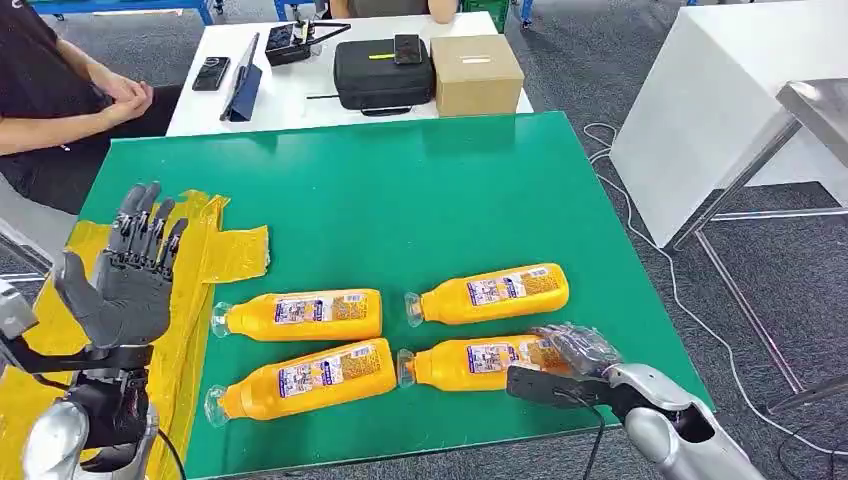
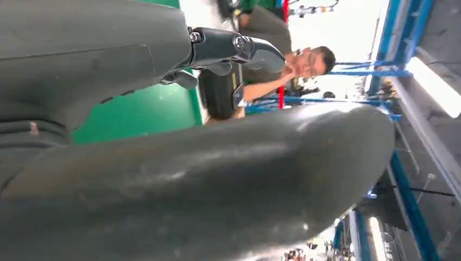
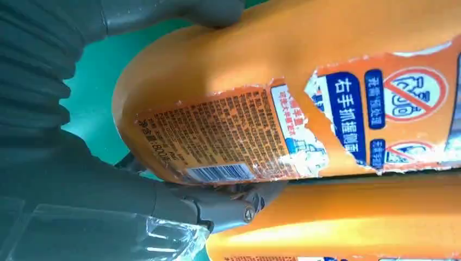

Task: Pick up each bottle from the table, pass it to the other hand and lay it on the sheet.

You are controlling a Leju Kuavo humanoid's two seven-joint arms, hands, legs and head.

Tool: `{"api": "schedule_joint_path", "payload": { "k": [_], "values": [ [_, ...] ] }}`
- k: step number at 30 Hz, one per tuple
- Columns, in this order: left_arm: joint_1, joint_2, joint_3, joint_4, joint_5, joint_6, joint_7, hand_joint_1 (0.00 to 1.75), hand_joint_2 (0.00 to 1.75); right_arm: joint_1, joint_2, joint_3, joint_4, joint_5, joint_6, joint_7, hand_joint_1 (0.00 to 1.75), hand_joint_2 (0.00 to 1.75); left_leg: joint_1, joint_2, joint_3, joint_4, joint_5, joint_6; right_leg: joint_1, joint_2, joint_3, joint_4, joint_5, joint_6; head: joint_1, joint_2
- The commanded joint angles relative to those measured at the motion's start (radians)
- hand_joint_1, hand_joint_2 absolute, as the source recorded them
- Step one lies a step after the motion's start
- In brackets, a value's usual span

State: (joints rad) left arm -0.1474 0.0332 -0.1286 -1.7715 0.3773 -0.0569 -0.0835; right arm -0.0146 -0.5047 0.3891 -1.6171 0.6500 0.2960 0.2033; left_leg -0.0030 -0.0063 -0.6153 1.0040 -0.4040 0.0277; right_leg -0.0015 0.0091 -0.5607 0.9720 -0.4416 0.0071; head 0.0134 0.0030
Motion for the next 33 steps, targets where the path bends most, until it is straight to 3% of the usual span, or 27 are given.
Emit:
{"api": "schedule_joint_path", "payload": {
  "k": [1,3,10,19,23,24,26,29,33],
  "values": [
    [-0.034,0.035,0.0,0.105,0.021,-0.017,0.011,0.0,0.0,-0.019,0.005,-0.039,-0.032,-0.069,-0.03,0.014,1.75,1.75,-0.001,-0.001,0.002,-0.001,0.001,-0.001,-0.001,-0.002,0.001,0.0,-0.001,0.0,0.0,0.0],
    [-0.027,0.044,0.013,0.095,0.004,-0.014,0.013,0.0,0.0,-0.008,0.008,-0.107,-0.112,-0.113,-0.101,-0.02,1.75,1.75,0.0,0.0,0.003,-0.001,-0.001,-0.002,0.0,-0.001,0.004,-0.001,-0.002,0.0,0.0,0.0],
    [-0.011,0.059,0.039,0.1,0.005,-0.036,0.031,0.0,0.0,0.028,0.05,-0.267,-0.315,-0.249,-0.155,-0.106,1.75,1.75,-0.001,0.0,0.001,0.0,0.0,-0.001,-0.001,-0.001,0.002,0.001,-0.002,0.0,0.0,0.0],
    [-0.037,0.048,0.021,0.129,0.028,-0.028,0.04,0.0,0.0,-0.008,0.084,-0.31,-0.363,-0.343,-0.187,-0.155,1.75,1.75,-0.001,-0.001,0.0,-0.001,0.0,-0.001,-0.001,-0.002,0.001,0.0,-0.001,0.001,0.0,0.0],
    [-0.075,0.051,-0.027,0.155,0.029,-0.029,0.043,0.0,0.0,-0.062,0.139,-0.302,-0.333,-0.42,-0.207,-0.185,1.75,1.75,0.0,0.0,-0.001,-0.001,0.0,-0.001,0.0,-0.001,0.0,0.0,-0.001,0.0,0.0,0.0],
    [-0.098,0.046,-0.052,0.17,0.032,-0.031,0.049,0.0,1.75,-0.108,0.169,-0.28,-0.301,-0.423,-0.212,-0.17,1.75,1.75,0.0,0.0,-0.002,0.0,0.0,0.0,0.0,-0.001,-0.001,0.0,0.0,0.0,0.0,0.0],
    [-0.132,0.027,-0.09,0.185,0.03,-0.035,0.06,0.0,1.75,-0.174,0.223,-0.235,-0.243,-0.403,-0.24,-0.138,1.75,1.75,0.0,0.001,0.0,-0.001,0.0,-0.001,0.0,0.0,0.001,0.0,-0.001,0.0,0.0,0.0],
    [-0.149,0.019,-0.109,0.194,0.025,-0.022,0.066,0.0,1.75,-0.206,0.234,-0.2,-0.207,-0.384,-0.264,-0.127,1.75,1.75,0.0,0.002,0.0,-0.001,0.001,-0.001,0.0,0.001,0.001,-0.001,0.0,0.0,0.0,0.0],
    [-0.247,-0.015,-0.175,0.266,0.042,-0.034,0.088,0.0,1.75,-0.366,0.31,-0.077,-0.037,-0.381,-0.301,-0.075,1.75,1.75,0.0,0.003,0.001,0.0,0.001,-0.001,0.0,0.001,0.002,-0.001,0.001,0.0,0.0,0.0]
  ]
}}
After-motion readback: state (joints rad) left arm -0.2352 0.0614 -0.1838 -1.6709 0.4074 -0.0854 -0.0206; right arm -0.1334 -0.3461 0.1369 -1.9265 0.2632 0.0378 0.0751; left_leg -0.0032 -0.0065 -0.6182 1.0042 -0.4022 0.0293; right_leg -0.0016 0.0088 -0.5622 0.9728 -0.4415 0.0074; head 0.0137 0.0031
